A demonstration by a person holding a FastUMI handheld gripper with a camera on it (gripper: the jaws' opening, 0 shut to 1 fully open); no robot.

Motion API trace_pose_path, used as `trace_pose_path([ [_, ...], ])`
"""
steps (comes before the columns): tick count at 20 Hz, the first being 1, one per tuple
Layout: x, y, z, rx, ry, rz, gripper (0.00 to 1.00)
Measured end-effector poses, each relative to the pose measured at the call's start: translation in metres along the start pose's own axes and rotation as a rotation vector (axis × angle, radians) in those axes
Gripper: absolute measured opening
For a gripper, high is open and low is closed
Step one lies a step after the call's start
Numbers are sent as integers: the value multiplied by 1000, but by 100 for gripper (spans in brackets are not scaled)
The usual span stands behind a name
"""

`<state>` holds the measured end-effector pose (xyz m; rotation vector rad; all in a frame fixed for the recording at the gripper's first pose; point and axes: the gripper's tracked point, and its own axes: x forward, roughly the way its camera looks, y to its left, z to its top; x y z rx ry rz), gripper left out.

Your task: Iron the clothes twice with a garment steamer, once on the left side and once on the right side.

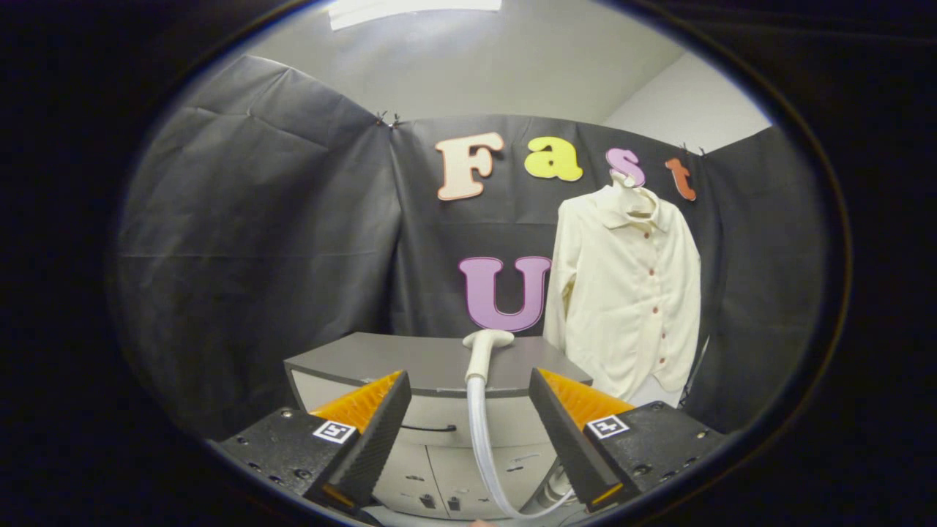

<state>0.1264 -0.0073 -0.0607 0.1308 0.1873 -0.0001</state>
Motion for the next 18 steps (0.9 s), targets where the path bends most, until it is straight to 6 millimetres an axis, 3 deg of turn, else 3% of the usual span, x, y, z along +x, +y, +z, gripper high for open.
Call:
trace_pose_path([
  [9,69,-9,-6,-16,49,-9,98],
  [18,152,-1,-40,4,205,19,89],
])
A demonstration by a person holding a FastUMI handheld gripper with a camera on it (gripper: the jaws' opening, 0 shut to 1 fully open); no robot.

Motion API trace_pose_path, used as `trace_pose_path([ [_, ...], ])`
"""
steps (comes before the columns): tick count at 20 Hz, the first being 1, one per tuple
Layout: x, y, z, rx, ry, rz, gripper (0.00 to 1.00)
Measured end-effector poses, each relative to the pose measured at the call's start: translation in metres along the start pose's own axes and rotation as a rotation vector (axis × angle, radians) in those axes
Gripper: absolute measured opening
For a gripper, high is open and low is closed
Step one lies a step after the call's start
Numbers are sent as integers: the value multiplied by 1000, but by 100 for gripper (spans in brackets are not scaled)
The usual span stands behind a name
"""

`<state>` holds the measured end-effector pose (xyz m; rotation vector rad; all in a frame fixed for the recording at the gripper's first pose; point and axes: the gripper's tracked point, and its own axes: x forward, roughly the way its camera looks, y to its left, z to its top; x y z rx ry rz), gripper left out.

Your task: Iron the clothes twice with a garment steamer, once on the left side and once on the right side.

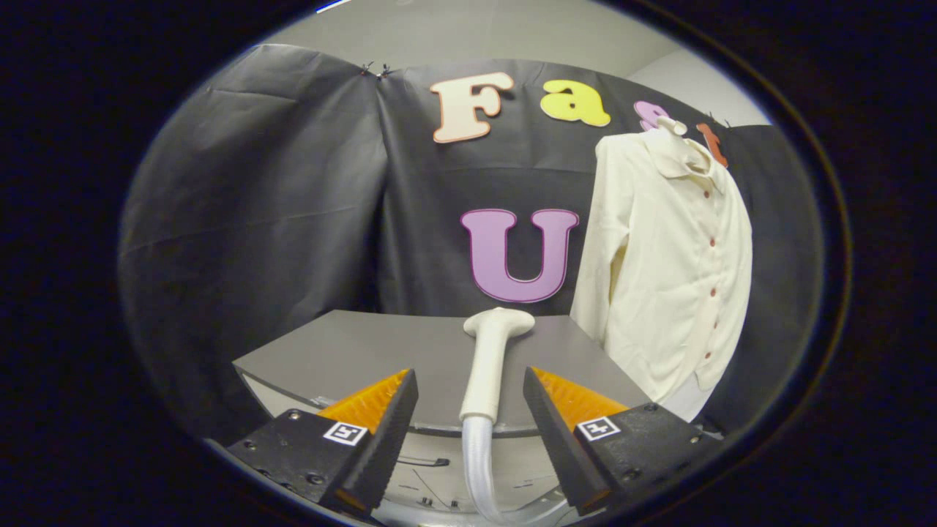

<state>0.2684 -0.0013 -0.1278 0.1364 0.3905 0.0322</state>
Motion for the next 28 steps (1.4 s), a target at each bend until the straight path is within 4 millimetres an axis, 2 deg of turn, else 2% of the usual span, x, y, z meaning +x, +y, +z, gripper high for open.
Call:
trace_pose_path([
  [5,46,-7,-14,3,113,1,85],
  [7,60,-7,-17,32,139,2,79],
  [11,78,-4,-30,-4,210,-9,70],
  [15,94,-14,-42,-51,260,-48,56],
  [17,93,-13,-40,-30,243,-36,48],
  [20,91,0,-35,27,186,25,38],
  [24,76,3,-16,27,51,72,35],
  [28,50,0,-8,71,-10,119,34],
])
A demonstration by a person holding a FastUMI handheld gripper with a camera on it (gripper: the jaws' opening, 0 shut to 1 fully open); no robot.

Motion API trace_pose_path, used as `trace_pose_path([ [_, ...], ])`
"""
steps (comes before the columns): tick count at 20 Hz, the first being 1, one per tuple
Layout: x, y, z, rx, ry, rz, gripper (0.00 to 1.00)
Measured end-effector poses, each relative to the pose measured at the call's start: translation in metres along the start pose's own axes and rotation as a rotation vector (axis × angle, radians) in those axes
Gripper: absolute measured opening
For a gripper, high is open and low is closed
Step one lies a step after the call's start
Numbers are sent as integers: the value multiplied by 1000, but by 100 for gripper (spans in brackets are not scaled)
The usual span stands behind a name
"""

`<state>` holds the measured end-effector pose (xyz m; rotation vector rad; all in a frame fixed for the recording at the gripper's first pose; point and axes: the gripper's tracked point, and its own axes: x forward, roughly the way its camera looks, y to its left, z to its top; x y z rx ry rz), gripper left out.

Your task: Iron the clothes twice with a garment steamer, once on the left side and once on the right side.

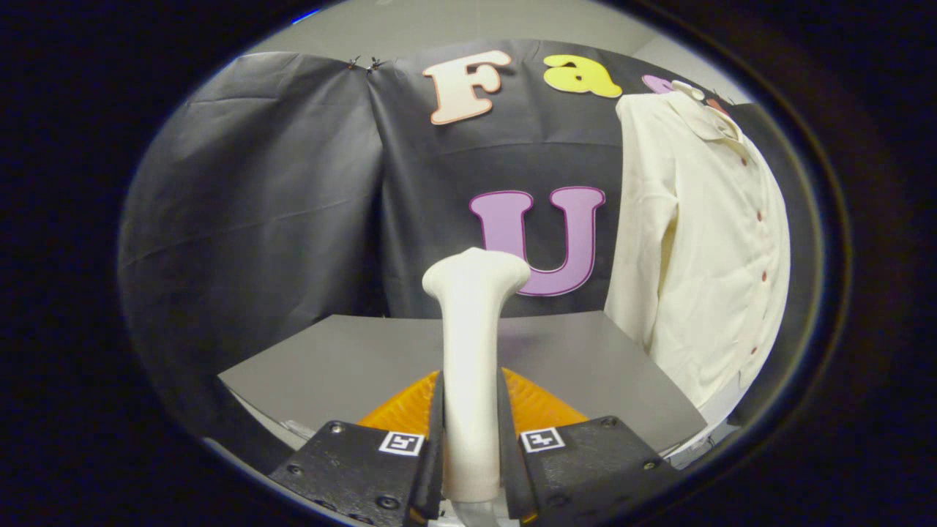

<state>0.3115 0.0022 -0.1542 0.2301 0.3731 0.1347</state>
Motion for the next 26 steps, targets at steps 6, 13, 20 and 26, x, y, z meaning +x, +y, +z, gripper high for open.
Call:
trace_pose_path([
  [6,-60,-35,35,58,-221,23,34],
  [13,-106,-119,75,20,-501,21,33],
  [20,-114,-213,98,53,-591,-27,32],
  [26,-109,-259,102,41,-535,-104,32],
])
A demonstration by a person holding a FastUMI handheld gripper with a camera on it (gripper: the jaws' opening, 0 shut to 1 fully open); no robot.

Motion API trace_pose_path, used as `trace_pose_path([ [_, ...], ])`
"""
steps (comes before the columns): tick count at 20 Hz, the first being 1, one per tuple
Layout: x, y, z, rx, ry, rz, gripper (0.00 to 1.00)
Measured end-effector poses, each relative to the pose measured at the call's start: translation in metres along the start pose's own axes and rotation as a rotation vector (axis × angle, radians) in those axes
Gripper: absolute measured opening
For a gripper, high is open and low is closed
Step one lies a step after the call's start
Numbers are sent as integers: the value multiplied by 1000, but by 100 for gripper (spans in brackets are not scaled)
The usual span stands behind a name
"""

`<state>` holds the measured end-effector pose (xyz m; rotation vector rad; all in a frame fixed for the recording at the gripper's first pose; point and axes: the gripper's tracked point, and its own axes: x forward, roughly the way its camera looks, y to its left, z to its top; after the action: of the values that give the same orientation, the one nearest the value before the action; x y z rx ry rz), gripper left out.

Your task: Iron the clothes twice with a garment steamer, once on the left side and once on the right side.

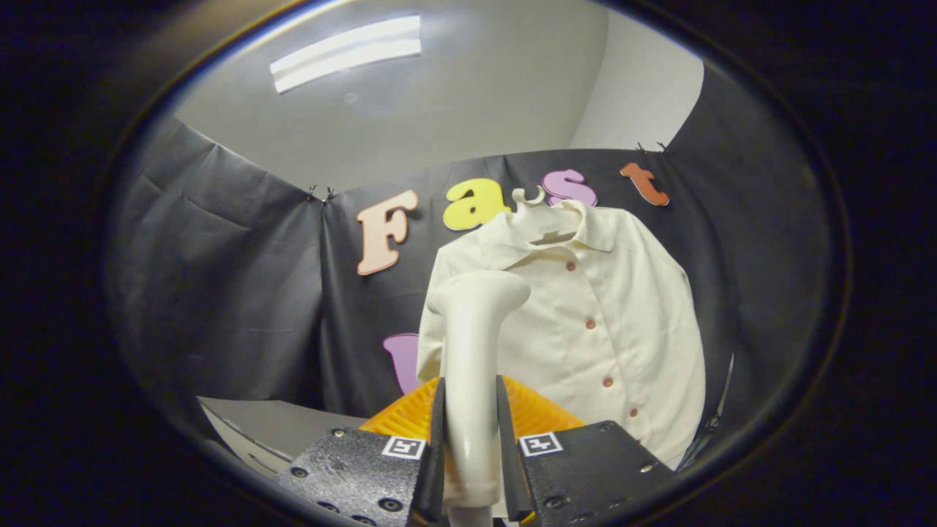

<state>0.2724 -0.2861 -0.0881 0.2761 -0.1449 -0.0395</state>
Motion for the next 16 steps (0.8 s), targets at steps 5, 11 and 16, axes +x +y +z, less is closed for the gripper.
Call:
trace_pose_path([
  [5,25,-26,-5,54,0,-42,32],
  [11,34,-43,-37,122,53,-59,32],
  [16,28,-46,-55,152,76,-48,32],
])
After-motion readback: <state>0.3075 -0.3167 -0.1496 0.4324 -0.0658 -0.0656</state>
